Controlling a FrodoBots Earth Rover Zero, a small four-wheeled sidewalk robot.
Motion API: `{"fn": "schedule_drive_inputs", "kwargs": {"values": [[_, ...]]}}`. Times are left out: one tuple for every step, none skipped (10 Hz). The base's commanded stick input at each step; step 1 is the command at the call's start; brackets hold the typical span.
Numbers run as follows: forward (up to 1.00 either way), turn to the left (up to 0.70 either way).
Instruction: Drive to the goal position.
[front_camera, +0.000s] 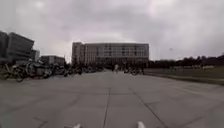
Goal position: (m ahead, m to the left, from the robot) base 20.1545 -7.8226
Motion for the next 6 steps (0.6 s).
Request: {"fn": "schedule_drive_inputs", "kwargs": {"values": [[0.7,0.0],[0.7,0.0],[0.7,0.0],[0.7,0.0],[0.7,0.0],[0.7,0.0]]}}
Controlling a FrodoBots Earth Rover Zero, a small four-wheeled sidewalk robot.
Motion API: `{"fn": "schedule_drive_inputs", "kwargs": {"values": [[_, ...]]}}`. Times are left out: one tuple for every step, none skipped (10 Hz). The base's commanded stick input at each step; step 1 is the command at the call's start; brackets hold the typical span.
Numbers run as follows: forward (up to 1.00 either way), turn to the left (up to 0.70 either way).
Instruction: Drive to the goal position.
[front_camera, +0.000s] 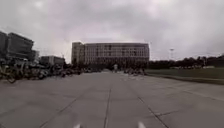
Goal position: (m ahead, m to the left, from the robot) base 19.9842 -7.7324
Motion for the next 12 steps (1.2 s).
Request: {"fn": "schedule_drive_inputs", "kwargs": {"values": [[0.7,0.0],[0.7,0.0],[0.7,0.0],[0.7,0.0],[0.7,0.0],[0.7,0.0],[0.7,0.0],[0.7,0.0],[0.7,0.0],[0.7,0.0],[0.7,0.0],[0.7,0.0]]}}
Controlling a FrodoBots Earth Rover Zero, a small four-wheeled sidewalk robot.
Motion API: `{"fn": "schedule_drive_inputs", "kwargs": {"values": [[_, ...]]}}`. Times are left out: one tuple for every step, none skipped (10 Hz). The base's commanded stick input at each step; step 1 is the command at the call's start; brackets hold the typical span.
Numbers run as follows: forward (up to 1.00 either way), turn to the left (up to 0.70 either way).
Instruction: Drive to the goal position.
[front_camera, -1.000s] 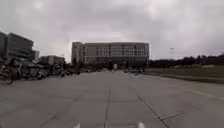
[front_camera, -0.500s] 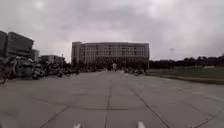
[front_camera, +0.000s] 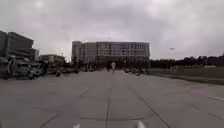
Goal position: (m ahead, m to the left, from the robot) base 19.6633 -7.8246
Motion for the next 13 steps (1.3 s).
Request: {"fn": "schedule_drive_inputs", "kwargs": {"values": [[0.7,0.0],[0.7,0.0],[0.7,0.0],[0.7,0.0],[0.7,0.0],[0.7,0.0],[0.7,0.0],[0.7,0.0],[0.7,0.0],[0.7,0.0],[0.7,0.0],[0.7,0.0],[0.7,0.0]]}}
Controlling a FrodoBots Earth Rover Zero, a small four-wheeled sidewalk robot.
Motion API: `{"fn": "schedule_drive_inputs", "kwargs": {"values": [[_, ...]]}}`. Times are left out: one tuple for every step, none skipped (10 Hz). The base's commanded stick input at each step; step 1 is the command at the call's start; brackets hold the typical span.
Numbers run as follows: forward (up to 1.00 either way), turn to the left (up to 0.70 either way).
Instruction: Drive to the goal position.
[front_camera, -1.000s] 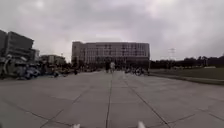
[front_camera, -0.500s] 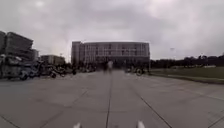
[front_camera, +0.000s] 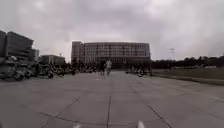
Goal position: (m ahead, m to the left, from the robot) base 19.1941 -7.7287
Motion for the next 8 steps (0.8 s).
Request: {"fn": "schedule_drive_inputs", "kwargs": {"values": [[0.7,0.0],[0.7,0.0],[0.7,0.0],[0.7,0.0],[0.7,0.0],[0.7,0.0],[0.7,0.0],[0.7,0.0]]}}
